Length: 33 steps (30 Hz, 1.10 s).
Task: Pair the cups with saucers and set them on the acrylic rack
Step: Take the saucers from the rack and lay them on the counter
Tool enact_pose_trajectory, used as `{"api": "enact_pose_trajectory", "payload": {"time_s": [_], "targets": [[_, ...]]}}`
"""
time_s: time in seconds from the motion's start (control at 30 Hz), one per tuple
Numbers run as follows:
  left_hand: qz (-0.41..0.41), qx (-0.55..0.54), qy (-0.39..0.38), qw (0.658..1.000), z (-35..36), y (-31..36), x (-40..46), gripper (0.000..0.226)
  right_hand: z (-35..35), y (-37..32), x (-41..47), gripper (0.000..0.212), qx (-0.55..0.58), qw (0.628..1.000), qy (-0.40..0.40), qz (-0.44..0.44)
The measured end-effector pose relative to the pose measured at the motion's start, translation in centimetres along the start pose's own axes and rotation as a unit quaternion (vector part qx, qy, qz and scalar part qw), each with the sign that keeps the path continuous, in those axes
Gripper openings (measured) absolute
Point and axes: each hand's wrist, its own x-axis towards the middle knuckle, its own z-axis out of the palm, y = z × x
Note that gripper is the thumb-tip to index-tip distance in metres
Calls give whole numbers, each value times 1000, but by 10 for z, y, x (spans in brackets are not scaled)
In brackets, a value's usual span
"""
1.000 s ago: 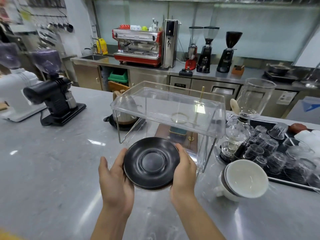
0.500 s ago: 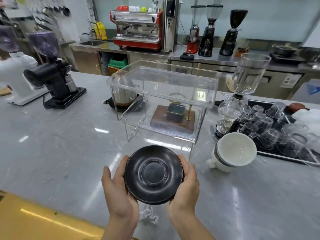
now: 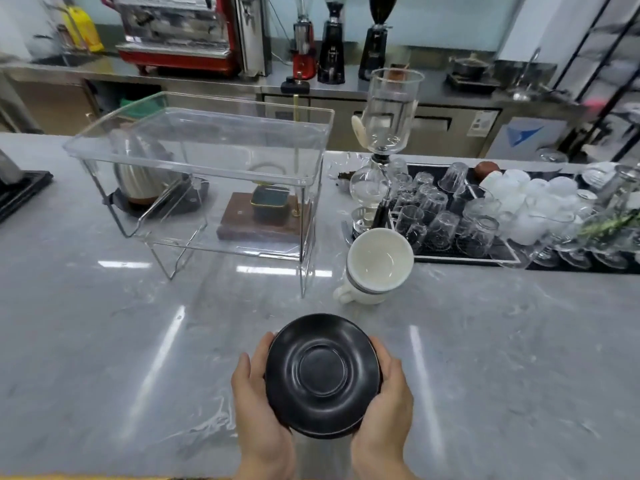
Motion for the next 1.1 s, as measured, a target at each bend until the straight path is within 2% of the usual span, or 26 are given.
{"api": "enact_pose_trajectory", "payload": {"time_s": [0.17,0.53,0.73,0.87,1.1], "targets": [[-47,18,-24,998,24,-34,4,51,-31,-18,20,52,8,998,52,-28],[-78,68,-53,993,99,-91,7,49,-87,-70,90,46,0,997,70,-30],[-46,112,-93,988,149,-120,8,58,-115,-93,143,42,-13,998,63,-29],[-31,127,-108,986,175,-139,18,50,-129,-105,179,43,-19,998,44,-30],[-44,113,-65,990,199,-163,43,47,-137,-124,223,28,-48,998,6,-48]]}}
